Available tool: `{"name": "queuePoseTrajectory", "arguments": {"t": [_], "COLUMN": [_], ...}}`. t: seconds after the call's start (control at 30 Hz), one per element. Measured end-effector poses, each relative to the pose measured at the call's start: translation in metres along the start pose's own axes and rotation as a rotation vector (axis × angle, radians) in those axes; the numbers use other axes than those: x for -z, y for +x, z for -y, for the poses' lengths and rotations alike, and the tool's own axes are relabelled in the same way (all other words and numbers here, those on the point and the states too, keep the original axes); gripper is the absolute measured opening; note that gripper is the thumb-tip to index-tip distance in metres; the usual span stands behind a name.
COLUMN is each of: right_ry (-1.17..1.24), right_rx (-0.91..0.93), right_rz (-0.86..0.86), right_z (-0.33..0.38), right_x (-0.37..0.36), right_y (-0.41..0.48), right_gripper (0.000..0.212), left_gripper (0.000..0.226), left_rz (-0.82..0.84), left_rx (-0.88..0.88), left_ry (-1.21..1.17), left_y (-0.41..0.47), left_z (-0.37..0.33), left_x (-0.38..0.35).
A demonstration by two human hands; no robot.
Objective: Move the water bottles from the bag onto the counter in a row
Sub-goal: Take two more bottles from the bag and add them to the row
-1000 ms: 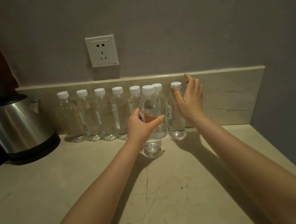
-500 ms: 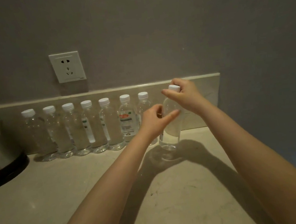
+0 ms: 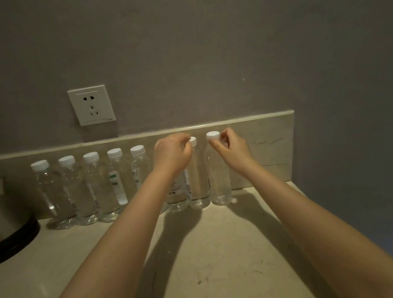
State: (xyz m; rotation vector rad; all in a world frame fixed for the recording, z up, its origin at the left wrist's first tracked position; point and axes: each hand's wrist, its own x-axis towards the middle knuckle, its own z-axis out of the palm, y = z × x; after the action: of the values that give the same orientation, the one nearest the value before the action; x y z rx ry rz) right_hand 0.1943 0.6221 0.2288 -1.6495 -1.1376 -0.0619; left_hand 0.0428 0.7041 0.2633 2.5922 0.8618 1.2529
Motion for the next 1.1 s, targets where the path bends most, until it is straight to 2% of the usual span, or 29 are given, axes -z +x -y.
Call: {"name": "queuePoseTrajectory", "arguments": {"t": [0.1, 0.2, 0.3, 0.37, 0.47, 0.8, 1.1], "right_ry": [0.094, 0.105, 0.064, -0.039, -0.237, -0.285, -0.286], "right_rx": [-0.074, -0.174, -0.299, -0.314, -0.204, -0.174, -0.204], "right_rz": [0.033, 0.137, 0.344, 0.433, 0.390, 0.370, 0.361], "right_z": [-0.016, -0.033, -0.049, -0.055, -0.057, -0.049, -0.042], "right_x": [-0.005, -0.004, 0.000, -0.002, -0.007, -0.016, -0.022], "right_y": [-0.015, -0.032, -0.047, -0.052, -0.052, -0.048, -0.056], "right_gripper": [0.033, 0.041, 0.053, 0.058, 0.054, 0.036, 0.047], "left_gripper": [0.030, 0.032, 0.050, 0.061, 0.062, 0.050, 0.047], "left_rz": [-0.008, 0.025, 0.171, 0.272, 0.293, 0.252, 0.194], "left_rx": [-0.004, -0.049, -0.083, -0.077, -0.067, -0.097, -0.108], "left_ry": [-0.048, 0.013, 0.196, 0.271, 0.250, 0.245, 0.284], "left_y": [-0.002, 0.002, 0.011, 0.015, 0.018, 0.016, 0.012], "left_z": [0.008, 0.010, 0.010, 0.010, 0.012, 0.020, 0.024], "left_x": [-0.001, -0.002, -0.001, 0.000, 0.000, 0.004, 0.007]}}
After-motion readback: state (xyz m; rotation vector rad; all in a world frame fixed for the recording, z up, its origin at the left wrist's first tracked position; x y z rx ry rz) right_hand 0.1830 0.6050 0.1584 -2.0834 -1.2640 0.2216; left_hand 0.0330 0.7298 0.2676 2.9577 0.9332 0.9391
